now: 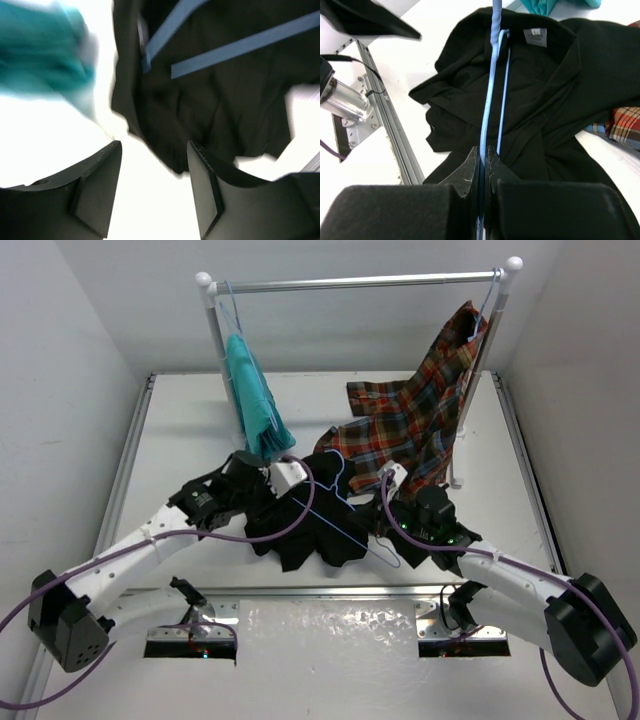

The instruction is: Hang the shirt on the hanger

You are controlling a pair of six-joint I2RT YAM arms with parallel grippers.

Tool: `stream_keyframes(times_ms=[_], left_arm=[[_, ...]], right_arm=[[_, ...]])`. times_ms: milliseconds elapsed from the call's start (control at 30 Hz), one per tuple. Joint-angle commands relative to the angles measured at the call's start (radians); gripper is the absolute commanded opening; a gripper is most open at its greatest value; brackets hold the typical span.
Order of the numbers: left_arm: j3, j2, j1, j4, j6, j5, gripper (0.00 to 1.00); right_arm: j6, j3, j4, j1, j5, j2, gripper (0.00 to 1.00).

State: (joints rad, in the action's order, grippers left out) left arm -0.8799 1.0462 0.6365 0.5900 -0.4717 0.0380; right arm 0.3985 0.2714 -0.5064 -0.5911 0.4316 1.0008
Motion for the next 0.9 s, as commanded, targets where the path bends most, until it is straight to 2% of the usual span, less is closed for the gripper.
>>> stream_keyframes(times_ms=[0,133,367,500,567,633,667,700,767,867], left_arm=[[0.073,0.034,-0.05,0.004,-0.016,0.095,0.53],[0.053,0.118,-0.167,-0.019,-0.001,0.091,0.51],[0.095,0.21,-0.17,-0.081,0.013,0.053,0.56],[0.038,0.267,-0.166,-0.076,0.044,-0.162,0.58],[0.033,0.288,-0.166,-0.094,0.056,-0.167,0.58],[0.033,0.328,-0.167,-0.11,0.042,-0.127,0.48],[0.032,0.343,-0.166,-0.113,0.038,-0.113,0.39],[0.029,0.369,-0.166,-0.116,0.035,-0.095,0.2],[0.013,0.386,-0.167,-0.111,0.045,-0.092,0.0],[-0.063,0.377,-0.167,-0.07,0.061,-0.13,0.0]], right_arm=[[-0.03,0.018,0.003,0.001,0.022,-0.008,0.0],[-0.038,0.025,0.038,0.001,0.024,-0.013,0.0],[-0.055,0.022,0.065,0.002,0.018,-0.034,0.0],[-0.069,0.04,0.095,0.001,0.015,-0.028,0.0],[-0.07,0.042,0.1,0.002,0.013,-0.027,0.0],[-0.075,0.048,0.109,-0.001,0.015,-0.025,0.0],[-0.082,0.051,0.117,0.002,0.012,-0.022,0.0],[-0.085,0.058,0.133,0.002,0.012,-0.021,0.0],[-0.102,0.066,0.153,0.001,0.009,-0.021,0.0],[-0.133,0.089,0.212,-0.001,0.009,-0.043,0.0]])
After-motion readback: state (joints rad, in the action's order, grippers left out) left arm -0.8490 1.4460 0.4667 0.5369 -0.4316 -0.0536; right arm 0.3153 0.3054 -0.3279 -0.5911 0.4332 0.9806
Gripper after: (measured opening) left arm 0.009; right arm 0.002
